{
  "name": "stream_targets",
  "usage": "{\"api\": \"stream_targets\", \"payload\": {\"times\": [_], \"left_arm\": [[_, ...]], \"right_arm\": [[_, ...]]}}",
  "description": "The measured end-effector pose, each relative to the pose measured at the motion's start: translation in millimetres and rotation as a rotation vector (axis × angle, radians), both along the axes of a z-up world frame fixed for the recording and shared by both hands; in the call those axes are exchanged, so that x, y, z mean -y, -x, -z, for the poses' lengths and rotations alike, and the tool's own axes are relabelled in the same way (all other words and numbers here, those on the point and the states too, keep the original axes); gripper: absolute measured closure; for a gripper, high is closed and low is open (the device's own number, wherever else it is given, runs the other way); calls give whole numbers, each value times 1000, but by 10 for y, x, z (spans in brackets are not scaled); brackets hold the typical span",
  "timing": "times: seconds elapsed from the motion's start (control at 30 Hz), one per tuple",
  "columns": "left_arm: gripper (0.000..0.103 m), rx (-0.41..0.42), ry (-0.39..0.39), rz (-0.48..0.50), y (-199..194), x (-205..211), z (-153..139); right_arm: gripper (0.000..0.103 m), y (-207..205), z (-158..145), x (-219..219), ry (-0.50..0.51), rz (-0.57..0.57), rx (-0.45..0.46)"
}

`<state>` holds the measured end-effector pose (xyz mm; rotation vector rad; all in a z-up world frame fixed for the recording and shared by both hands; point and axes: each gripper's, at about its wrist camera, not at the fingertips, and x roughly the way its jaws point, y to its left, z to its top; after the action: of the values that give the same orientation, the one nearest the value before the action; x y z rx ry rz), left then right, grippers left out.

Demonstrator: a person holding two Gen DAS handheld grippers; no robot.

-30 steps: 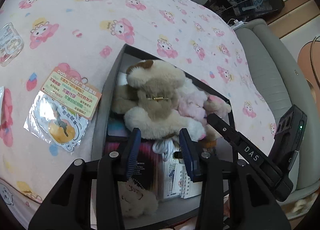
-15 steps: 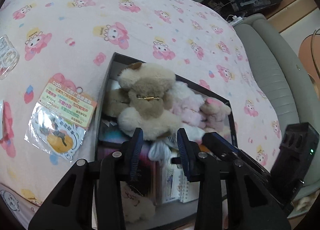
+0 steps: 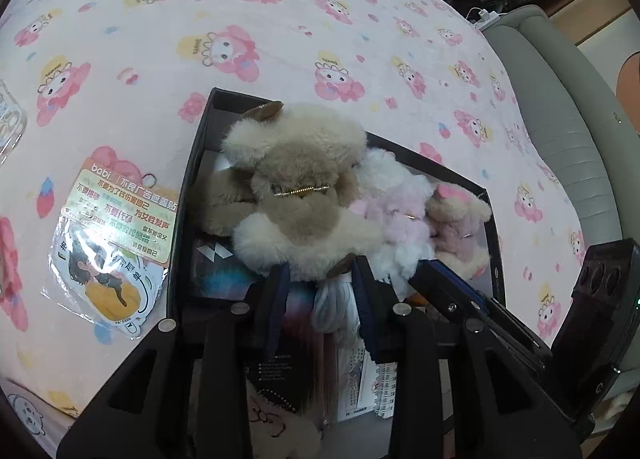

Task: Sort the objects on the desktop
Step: 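Open both grippers and withdraw them from the brown plush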

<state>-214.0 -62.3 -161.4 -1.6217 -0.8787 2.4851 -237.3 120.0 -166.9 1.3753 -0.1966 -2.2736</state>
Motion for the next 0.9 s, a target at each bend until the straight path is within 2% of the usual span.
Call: {"api": "stream_targets", "payload": {"times": [0.07, 0.1, 0.13, 0.17, 0.23, 0.3, 0.37, 0.5, 0.6, 0.7, 0.8, 0.9], "left_arm": [[67, -28, -156, 46, -61, 4, 9], [66, -45, -209, 48, -114, 25, -6], [66, -66, -207, 36, -162, 53, -50], [66, -83, -172, 23, -189, 79, -103], [66, -109, -98, -7, -177, 136, -184], [66, -113, -98, -35, -90, 220, -191], [66, -108, -120, -51, 4, 280, -165], [66, -101, -111, -55, 112, 271, -95], [66, -110, -106, -56, 124, 240, -74], [66, -124, -103, -44, 115, 211, -92], [64, -160, -52, -12, 11, 150, -213], [62, -215, 18, 19, -169, 53, -402]], "right_arm": [[84, 16, -19, -15, 19, 1, 16], [84, -2, -43, -41, 56, -8, 42], [84, -30, -86, -79, 118, -23, 56], [83, -59, -139, -108, 153, -30, 43], [81, -93, -220, -115, 102, 0, -31], [81, -42, -188, -83, 19, 48, -64], [81, 53, -85, -49, 0, 42, -29], [81, 183, 135, -43, -21, 50, 46], [81, 248, 217, -116, 24, 77, 106], [80, 248, 225, -139, 37, 85, 121], [80, 168, 130, -101, 1, 84, 71], [80, 24, -42, -38, -74, 69, -30]]}}
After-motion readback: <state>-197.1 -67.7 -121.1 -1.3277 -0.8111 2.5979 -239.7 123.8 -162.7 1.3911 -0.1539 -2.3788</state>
